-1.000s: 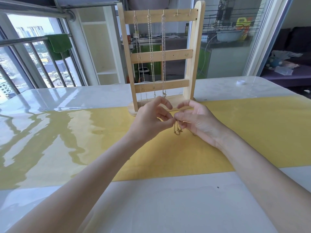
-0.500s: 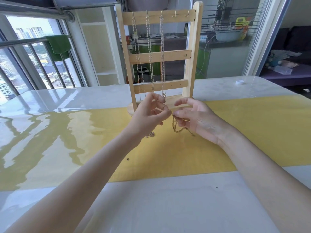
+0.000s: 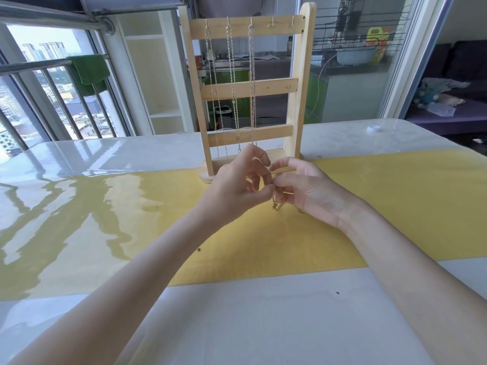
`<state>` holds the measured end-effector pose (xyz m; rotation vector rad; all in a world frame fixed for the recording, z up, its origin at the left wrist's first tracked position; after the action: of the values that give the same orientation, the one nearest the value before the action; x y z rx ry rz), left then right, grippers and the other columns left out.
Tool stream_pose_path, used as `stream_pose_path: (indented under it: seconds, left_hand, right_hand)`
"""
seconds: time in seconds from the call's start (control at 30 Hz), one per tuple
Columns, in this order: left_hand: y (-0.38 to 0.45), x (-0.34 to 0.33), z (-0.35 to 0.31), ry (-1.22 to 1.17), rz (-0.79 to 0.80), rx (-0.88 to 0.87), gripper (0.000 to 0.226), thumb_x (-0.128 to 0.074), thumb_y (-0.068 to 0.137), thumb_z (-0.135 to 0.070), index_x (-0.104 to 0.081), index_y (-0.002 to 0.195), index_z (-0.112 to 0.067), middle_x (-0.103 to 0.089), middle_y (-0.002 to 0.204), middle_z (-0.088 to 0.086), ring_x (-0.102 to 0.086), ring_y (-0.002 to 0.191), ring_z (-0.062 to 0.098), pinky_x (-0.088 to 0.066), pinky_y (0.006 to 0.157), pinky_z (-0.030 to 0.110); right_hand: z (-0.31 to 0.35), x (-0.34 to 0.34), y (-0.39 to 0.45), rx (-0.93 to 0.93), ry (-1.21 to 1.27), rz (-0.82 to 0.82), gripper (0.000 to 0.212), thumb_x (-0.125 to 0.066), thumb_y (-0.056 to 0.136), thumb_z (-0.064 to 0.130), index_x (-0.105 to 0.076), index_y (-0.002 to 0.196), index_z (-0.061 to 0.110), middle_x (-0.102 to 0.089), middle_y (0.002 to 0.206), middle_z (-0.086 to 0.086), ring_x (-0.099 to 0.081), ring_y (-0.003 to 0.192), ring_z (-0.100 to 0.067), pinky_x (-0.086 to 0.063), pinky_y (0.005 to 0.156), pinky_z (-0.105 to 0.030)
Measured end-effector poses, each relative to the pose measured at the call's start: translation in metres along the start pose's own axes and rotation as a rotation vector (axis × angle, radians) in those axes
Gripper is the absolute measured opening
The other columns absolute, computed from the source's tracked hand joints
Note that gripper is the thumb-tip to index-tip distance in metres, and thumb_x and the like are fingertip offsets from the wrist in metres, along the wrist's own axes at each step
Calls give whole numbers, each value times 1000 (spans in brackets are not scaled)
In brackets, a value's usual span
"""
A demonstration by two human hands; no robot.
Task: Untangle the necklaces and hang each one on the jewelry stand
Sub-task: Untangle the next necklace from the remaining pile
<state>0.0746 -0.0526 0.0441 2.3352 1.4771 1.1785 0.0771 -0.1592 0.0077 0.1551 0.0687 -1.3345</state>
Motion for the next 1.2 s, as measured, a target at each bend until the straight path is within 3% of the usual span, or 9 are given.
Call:
stream_pose_path:
  seconds: [0.1,0.17,0.27,0.47,0.67,0.93,1.13,1.2]
  left_hand:
    - [0,-2,1,-78,28,20,34,-66,82,-8,-37,91,-24,-61,73,-10,-47,62,8,-44,60,25]
    - [0,-2,8,-184,38,99,34,-66,85,-6,-37,92,-22,-62,72,-11,-51,65,9,-44,61,32]
    - [-1,-3,17,-291,59,204,36,-70,77,-24,-39,96,-24,-65,75,-12,-54,69,10,-39,65,42]
    - [-2,2,29,-513,-21,335,24,-59,90,-2,-42,95,-17,-64,67,-9,-51,61,9,-47,64,23]
    - [-5,-4,31,-568,-6,398,19,-55,92,0,-42,94,-14,-60,71,-3,-51,64,10,-49,64,22]
    - [-8,-7,35,-755,-2,452,20,-58,90,-2,-45,91,-18,-61,70,-5,-53,67,10,-50,64,21]
    - [-2,7,30,-388,-50,354,30,-65,85,1,-42,90,-17,-66,70,-4,-57,63,9,-48,62,23]
    - [-1,7,26,-247,-29,297,34,-67,82,1,-40,89,-19,-67,70,-6,-57,64,8,-47,62,31]
  right_hand:
    - [-1,-1,-1,-18,7,24,18,-52,89,-5,-52,102,7,-52,70,-8,-46,60,-16,-42,56,-23]
    - [-2,-1,-1,-25,28,41,19,-56,87,-3,-53,103,7,-53,69,-6,-47,60,-16,-43,57,-23]
    - [-2,-1,-2,-38,47,62,24,-63,79,3,-54,101,9,-55,72,-6,-49,61,-15,-43,57,-22]
    - [14,8,0,126,-44,-55,20,-63,83,-3,-57,95,12,-62,81,-1,-55,71,-10,-44,61,-21]
    - [22,2,-1,181,-200,-67,22,-66,82,-3,-58,95,13,-63,78,-1,-57,69,-9,-46,65,-20]
    - [25,0,-2,156,-200,-28,29,-65,82,-5,-55,103,13,-63,76,-1,-57,70,-10,-46,71,-25]
    - [21,-2,-1,139,-353,-12,31,-68,82,-2,-53,104,15,-64,76,3,-58,71,-9,-48,70,-15]
    - [22,-3,-2,148,-446,-6,32,-68,82,-3,-53,103,15,-63,75,5,-55,72,-8,-46,71,-13]
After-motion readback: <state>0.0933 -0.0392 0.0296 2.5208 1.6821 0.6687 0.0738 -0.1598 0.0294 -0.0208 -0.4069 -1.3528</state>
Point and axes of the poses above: each hand's wrist, its own y-axis towards the middle knuckle, its own x-axis out of the back of the hand, z = x × y, the point moved 8 cm from there along y, towards the middle knuckle
